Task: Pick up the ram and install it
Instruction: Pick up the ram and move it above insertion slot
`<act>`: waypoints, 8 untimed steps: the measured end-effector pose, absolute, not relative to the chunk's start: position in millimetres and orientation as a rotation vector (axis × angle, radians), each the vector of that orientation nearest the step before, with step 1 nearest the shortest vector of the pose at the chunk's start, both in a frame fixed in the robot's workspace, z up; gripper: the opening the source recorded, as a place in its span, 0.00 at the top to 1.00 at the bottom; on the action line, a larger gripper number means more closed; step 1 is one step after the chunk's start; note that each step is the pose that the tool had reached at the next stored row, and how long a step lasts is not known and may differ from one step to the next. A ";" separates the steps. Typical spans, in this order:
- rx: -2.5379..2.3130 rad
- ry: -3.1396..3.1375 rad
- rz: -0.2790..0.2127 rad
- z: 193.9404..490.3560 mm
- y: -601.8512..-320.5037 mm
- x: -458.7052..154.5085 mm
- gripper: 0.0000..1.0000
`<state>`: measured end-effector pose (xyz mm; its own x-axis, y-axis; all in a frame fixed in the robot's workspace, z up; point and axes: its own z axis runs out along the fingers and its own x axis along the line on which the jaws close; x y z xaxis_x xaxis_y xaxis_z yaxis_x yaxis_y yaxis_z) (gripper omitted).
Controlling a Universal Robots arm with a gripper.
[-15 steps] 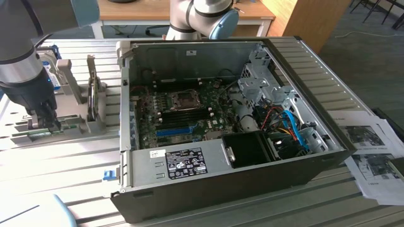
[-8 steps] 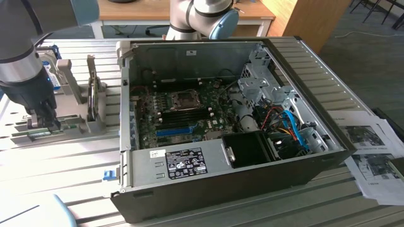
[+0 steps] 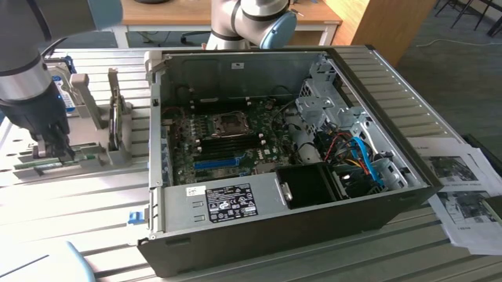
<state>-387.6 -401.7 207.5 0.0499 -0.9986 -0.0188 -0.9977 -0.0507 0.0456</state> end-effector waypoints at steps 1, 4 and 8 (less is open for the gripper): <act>2.262 -2.150 -0.070 208.2 -401.7 -387.6 0.89; 2.262 -2.150 -0.070 210.2 -401.7 -387.6 0.89; 2.262 -2.150 -0.070 213.0 -401.7 -387.6 0.89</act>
